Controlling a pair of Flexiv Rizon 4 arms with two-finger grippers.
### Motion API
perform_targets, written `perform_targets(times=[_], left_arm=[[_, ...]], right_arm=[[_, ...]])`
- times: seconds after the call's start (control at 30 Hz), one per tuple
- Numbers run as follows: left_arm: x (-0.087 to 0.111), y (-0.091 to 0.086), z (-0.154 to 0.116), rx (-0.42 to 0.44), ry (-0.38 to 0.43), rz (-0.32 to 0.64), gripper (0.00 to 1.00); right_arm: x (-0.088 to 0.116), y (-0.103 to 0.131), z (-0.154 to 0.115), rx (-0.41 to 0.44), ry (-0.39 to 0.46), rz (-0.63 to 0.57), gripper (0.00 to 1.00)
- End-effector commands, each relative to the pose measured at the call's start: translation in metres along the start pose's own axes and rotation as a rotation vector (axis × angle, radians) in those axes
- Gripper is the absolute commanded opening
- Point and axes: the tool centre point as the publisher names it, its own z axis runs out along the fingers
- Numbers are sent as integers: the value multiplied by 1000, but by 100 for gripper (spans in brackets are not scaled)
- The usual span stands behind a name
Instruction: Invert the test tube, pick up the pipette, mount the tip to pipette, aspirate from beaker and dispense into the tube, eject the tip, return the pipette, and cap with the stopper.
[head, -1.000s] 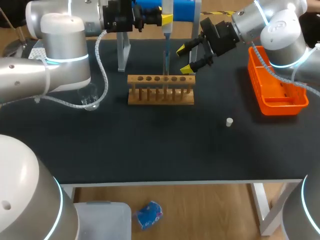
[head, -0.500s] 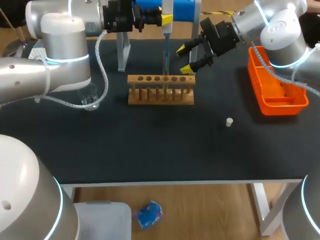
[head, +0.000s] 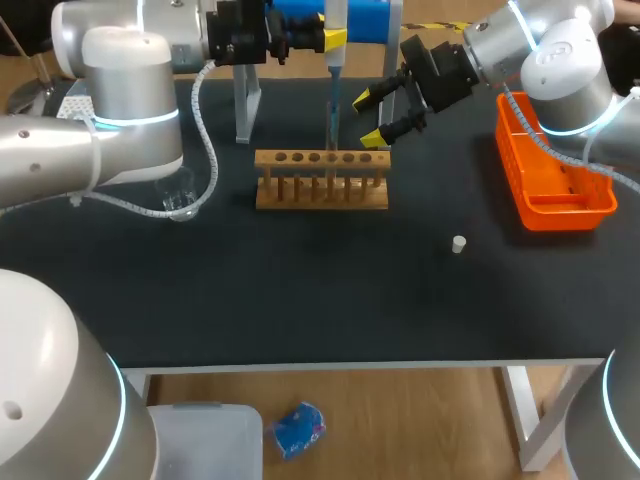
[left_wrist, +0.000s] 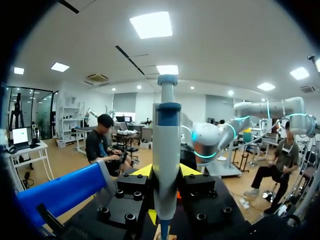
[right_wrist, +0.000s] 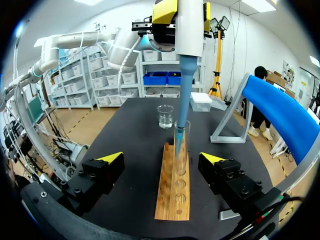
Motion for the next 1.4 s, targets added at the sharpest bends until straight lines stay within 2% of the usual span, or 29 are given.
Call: perform_targets(times=[0.03, 0.97, 1.27, 1.4], left_arm=[[1, 0, 0, 0, -3, 1, 0], [1, 0, 0, 0, -3, 1, 0], [1, 0, 0, 0, -3, 1, 0], [1, 0, 0, 0, -3, 1, 0]], right_arm=[[0, 0, 0, 1, 0, 0, 100], [-1, 0, -1, 3, 2, -8, 100], [-5, -2, -46, 28, -55, -43, 100], [-6, 7, -69, 28, -76, -55, 100]])
